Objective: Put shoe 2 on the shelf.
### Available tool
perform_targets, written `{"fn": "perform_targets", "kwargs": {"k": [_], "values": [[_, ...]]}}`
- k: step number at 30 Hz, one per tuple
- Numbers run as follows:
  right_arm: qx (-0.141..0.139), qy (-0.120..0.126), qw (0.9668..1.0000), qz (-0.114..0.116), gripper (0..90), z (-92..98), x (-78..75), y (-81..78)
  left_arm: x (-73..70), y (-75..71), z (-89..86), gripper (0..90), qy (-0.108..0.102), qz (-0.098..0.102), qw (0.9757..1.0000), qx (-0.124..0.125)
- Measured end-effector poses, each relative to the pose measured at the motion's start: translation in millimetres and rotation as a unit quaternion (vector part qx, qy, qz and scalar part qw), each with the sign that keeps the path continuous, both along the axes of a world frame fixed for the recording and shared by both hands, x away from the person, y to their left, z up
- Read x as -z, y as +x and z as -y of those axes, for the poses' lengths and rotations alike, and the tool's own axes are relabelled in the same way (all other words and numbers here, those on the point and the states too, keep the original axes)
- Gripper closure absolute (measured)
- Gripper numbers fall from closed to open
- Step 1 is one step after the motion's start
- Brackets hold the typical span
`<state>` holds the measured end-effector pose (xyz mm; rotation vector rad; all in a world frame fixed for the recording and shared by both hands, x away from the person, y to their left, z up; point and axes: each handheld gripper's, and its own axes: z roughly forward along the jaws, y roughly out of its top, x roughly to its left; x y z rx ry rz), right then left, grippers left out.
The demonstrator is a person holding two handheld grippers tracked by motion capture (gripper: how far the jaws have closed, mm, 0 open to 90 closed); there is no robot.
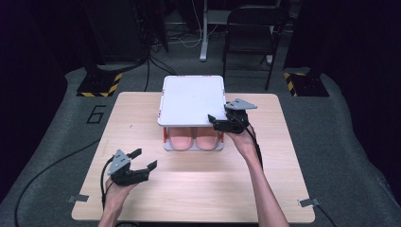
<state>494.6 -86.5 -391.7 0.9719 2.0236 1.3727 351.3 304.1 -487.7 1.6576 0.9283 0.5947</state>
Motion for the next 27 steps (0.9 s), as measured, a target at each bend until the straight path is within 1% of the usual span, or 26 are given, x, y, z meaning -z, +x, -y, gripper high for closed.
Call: {"fn": "perform_targets", "kwargs": {"k": [2,3,4,5,6,7,8,9,10,11,12,13,14,16,17,18,19,20,21,23,24,25,26,27], "values": [[0.0,-0.001,1.0,0.001,19.7,-0.1,0.3,-0.4,6.8,-2.2,-7.6,18.0,-0.011,-0.002,0.9998,-0.015],[0.0,-0.001,1.0,0.001,19.7,-0.1,0.3,-0.4,6.8,-2.2,-7.6,18.0,-0.011,-0.002,0.9998,-0.015],[0.004,0.006,1.0,0.002,19.8,-0.3,1.3,-1.4,9.3,-2.7,-11.7,18.0,-0.02,-0.007,0.9995,-0.023],[0.016,0.009,0.9997,0.019,19.7,1.6,3.2,-5.0,9.6,-2.4,-14.4,18.0,-0.019,-0.003,0.9993,-0.032],[0.022,0.013,0.9993,0.027,19.7,3.1,4.2,-7.1,9.6,-2.4,-14.4,18.0,-0.019,-0.003,0.9993,-0.032],[0.028,0.036,0.9984,0.034,19.6,6.6,6.0,-12.6,9.5,-3.5,-16.7,18.0,-0.027,0.002,0.999,-0.035],[0.027,0.052,0.9976,0.038,19.6,9.3,7.0,-16.6,9.9,-4.0,-17.0,18.1,-0.027,0.003,0.999,-0.035],[0.028,0.069,0.9963,0.043,19.6,13.7,8.9,-24.2,10.6,-4.1,-16.7,18.1,-0.026,0.003,0.999,-0.036],[0.028,0.071,0.9961,0.045,19.6,16.2,10.0,-28.5,11.5,-4.0,-16.4,18.1,-0.023,0.002,0.9991,-0.036],[0.028,0.071,0.9961,0.045,19.6,16.2,10.0,-28.5,11.5,-4.0,-16.4,18.1,-0.023,0.002,0.9991,-0.036],[0.028,0.068,0.9964,0.043,19.2,23.2,13.9,-41.4,13.0,-4.4,-15.9,18.2,-0.02,-0.001,0.9992,-0.033],[0.026,0.062,0.9969,0.042,19.1,26.7,15.8,-46.9,15.0,-4.4,-15.0,18.1,-0.017,-0.006,0.9994,-0.03],[0.024,0.06,0.9972,0.038,19.1,29.1,17.1,-51.6,16.2,-3.9,-14.3,18.1,-0.014,-0.005,0.9995,-0.028],[0.025,0.059,0.9973,0.036,19.1,36.1,21.5,-66.1,16.2,-4.1,-13.7,18.1,-0.009,-0.008,0.9996,-0.027],[0.025,0.059,0.9973,0.036,19.1,36.1,21.5,-66.1,16.2,-4.1,-13.7,18.2,-0.009,-0.008,0.9996,-0.027],[0.024,0.06,0.9974,0.034,19.1,38.4,22.9,-71.7,15.8,-4.2,-13.4,18.2,-0.008,-0.008,0.9996,-0.026],[0.024,0.066,0.997,0.032,19.3,45.7,28.0,-87.7,15.0,-4.8,-13.5,18.3,-0.007,-0.006,0.9996,-0.028],[0.027,0.064,0.997,0.034,19.3,48.4,30.0,-92.5,15.0,-4.8,-13.5,18.4,-0.007,-0.006,0.9996,-0.028],[0.03,0.064,0.997,0.032,19.3,52.8,33.9,-100.8,15.1,-5.9,-14.1,18.4,-0.012,-0.006,0.9994,-0.031],[0.037,0.063,0.997,0.026,19.2,60.2,41.8,-112.8,15.6,-6.4,-16.1,18.4,-0.014,-0.008,0.9994,-0.032],[0.044,0.062,0.9969,0.024,19.3,63.8,46.3,-118.1,16.1,-6.4,-16.3,18.4,-0.017,-0.007,0.9992,-0.037],[0.046,0.06,0.9969,0.025,19.3,66.6,49.9,-121.5,16.1,-6.4,-16.3,18.5,-0.017,-0.007,0.9992,-0.037],[0.055,0.053,0.9969,0.019,19.4,70.8,55.4,-127.3,16.5,-6.0,-18.4,18.6,-0.023,-0.005,0.999,-0.038],[0.062,0.045,0.9969,0.019,19.4,73.9,59.6,-131.1,15.7,-6.5,-20.0,18.7,-0.017,-0.009,0.9992,-0.036]]}}
